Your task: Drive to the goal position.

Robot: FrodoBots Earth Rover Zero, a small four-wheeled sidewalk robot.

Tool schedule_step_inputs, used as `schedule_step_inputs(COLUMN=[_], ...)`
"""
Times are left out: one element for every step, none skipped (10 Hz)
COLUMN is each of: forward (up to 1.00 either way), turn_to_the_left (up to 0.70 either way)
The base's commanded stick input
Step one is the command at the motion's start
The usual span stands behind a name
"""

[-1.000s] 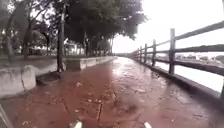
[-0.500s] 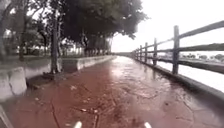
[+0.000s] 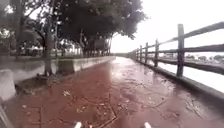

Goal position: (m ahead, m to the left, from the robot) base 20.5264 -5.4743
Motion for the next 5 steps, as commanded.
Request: schedule_step_inputs(forward=[0.50,0.50,0.50,0.50,0.50], turn_to_the_left=[0.00,0.00,0.00,0.00,0.00])
